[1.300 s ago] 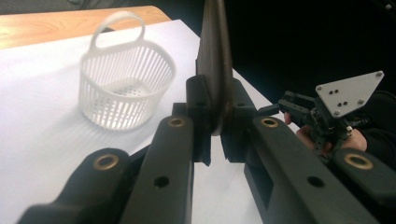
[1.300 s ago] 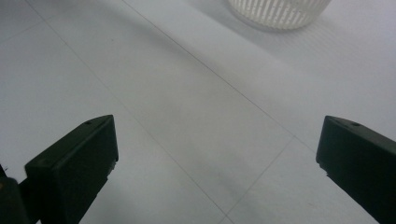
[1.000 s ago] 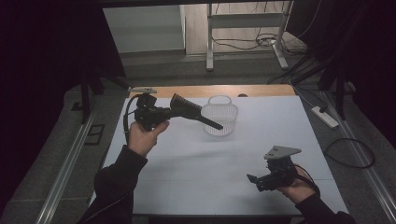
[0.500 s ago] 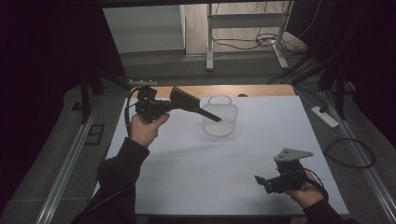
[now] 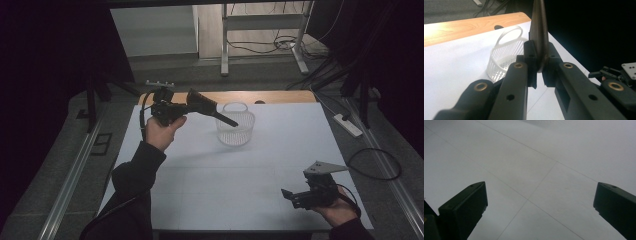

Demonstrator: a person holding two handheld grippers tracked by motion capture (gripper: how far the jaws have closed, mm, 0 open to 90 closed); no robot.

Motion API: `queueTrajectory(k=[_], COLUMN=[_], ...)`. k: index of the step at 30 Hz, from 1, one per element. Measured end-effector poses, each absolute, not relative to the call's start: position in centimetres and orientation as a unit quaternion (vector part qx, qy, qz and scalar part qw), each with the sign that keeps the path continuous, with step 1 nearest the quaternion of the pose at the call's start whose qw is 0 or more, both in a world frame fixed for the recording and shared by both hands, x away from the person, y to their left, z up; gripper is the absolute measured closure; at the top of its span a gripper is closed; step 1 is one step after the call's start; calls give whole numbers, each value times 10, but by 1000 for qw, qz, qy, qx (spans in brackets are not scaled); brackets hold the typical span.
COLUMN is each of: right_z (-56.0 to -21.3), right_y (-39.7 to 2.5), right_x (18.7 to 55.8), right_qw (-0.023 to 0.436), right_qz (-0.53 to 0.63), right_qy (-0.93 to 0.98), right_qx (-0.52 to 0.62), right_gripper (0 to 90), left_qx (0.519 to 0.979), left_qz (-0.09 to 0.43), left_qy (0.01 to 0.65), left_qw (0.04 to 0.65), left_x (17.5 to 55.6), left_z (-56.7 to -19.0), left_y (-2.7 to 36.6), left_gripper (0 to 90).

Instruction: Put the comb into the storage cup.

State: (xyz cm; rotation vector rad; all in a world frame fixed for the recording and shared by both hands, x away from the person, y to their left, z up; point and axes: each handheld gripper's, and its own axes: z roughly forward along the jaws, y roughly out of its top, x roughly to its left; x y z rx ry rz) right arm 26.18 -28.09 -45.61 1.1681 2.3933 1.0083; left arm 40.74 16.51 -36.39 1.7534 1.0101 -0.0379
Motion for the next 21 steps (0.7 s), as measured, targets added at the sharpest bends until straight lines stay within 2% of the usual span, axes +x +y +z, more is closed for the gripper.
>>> queueTrajectory(k=[21], right_z=[-455], right_y=[-311], right_x=[243], right_qw=[175], right_qz=[339], right_qy=[816], right_qx=[433], right_gripper=[0], left_qx=[737], left_qz=[-15], left_qy=[434], left_qw=[519], left_x=[428], left_z=[-370], left_y=[154], left_gripper=[828])
